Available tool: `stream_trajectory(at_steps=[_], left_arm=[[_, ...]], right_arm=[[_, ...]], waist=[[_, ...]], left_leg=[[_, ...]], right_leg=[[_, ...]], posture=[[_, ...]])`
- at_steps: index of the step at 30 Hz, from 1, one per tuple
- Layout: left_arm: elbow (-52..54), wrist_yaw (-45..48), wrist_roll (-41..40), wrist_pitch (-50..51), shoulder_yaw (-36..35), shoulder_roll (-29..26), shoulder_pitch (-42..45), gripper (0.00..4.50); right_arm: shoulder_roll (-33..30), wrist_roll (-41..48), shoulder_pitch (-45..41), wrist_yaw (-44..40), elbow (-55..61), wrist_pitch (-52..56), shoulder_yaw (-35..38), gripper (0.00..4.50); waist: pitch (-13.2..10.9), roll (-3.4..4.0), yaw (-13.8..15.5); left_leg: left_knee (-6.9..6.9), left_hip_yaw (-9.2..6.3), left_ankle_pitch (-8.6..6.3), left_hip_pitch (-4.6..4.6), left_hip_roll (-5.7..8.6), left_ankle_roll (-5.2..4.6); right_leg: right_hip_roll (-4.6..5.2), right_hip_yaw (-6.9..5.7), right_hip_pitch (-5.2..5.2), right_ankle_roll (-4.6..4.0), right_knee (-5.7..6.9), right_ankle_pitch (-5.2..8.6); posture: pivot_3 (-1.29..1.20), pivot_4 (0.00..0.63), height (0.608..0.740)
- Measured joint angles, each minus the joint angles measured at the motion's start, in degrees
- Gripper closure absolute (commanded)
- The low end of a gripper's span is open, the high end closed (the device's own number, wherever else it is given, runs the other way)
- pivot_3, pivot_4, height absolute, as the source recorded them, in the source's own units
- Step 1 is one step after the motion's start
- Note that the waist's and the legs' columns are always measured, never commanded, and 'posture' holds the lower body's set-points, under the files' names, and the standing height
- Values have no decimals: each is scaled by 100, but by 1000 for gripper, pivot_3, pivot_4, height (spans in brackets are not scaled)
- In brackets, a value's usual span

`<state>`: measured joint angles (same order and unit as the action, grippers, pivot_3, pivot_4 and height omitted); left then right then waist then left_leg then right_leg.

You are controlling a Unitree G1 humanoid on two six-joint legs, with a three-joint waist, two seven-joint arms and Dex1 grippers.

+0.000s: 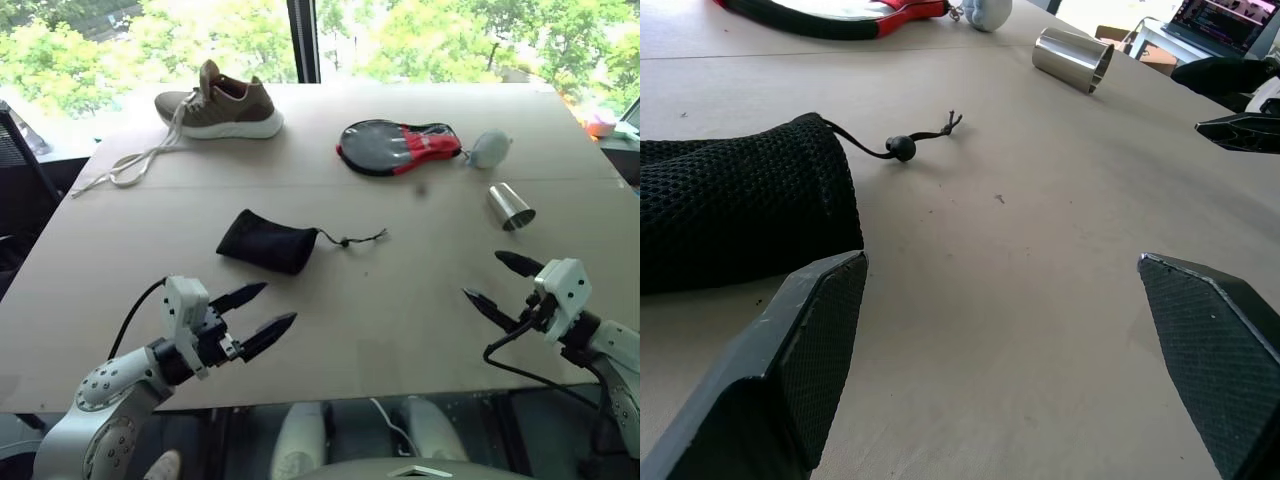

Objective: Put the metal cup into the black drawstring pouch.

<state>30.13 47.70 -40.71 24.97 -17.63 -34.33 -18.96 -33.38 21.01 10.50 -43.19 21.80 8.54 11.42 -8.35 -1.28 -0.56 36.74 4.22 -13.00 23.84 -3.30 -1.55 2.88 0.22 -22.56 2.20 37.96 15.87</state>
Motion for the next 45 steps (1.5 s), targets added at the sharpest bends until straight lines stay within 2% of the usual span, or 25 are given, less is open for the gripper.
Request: stream_trajectory(at_steps=[11, 19, 23, 27, 30, 31, 34, 41, 45], left_arm=[[302, -892, -246, 355, -39, 70, 399, 9], [807, -2437, -448, 1160, -16, 207, 1116, 9], [1128, -3829, -508, 2225, 32, 202, 1892, 9], [1173, -5068, -1011, 4132, 101, 133, 2950, 9], [1060, -5460, -1225, 5417, 287, 120, 3622, 9], [862, -5667, -1077, 5947, 480, 303, 4057, 9], [556, -6081, -716, 6598, 745, 662, 4838, 9], [-133, -6538, 33, 6744, 1678, 668, 5494, 9], [-207, -6387, 315, 6744, 2426, 390, 5787, 9]], right_arm=[[68, 218, -82, -247, -43, -221, -1, 20], [74, 476, -90, -403, 28, -243, -16, 20], [-53, 620, -90, -726, 88, -332, -12, 20], [-148, 787, -7, -1185, 222, -635, 14, 20], [-186, 934, 4, -1320, 368, -679, 39, 20], [-212, 996, 23, -1322, 407, -635, 47, 20], [-236, 1086, -85, -1251, 685, -551, 35, 20], [-237, 1070, -141, -955, 913, -260, 2, 20], [-239, 1064, -207, -808, 987, -109, -42, 20]], waist=[[0, 0, 3], [0, 0, 17], [-1, -2, 36], [-2, -4, 67], [-3, -5, 65], [-7, -8, 85], [-10, -12, 130], [-11, -13, 135], [-11, -14, 134]], left_leg=[[1, -1, 0, 0, 1, 0], [3, -3, 0, -1, 4, 0], [10, -8, 0, -4, 5, 0], [17, -15, 0, -3, 8, 0], [26, -11, 1, -8, 10, 1], [35, -21, 1, -7, 12, 2], [45, -33, 1, -8, 13, 2], [44, -33, 11, -6, 13, 19], [43, -32, 10, -5, 13, 19]], right_leg=[[-1, 1, 1, 15, 1, -9], [-6, 1, 5, 19, 3, -11], [-7, -2, 13, 20, 3, -12], [-9, -9, 15, 21, 7, -12], [-12, -4, 22, 22, 9, -12], [-14, -17, 28, 22, 9, -12], [-14, -26, 39, 22, 9, -12], [-12, -25, 40, 21, 7, -12], [-11, -24, 39, 21, 6, -12]], posture=[[0, 150, 740], [0, 150, 740], [0, 150, 740], [0, 150, 740], [0, 150, 740], [0, 150, 740], [0, 150, 740], [0, 150, 740], [0, 150, 740]])
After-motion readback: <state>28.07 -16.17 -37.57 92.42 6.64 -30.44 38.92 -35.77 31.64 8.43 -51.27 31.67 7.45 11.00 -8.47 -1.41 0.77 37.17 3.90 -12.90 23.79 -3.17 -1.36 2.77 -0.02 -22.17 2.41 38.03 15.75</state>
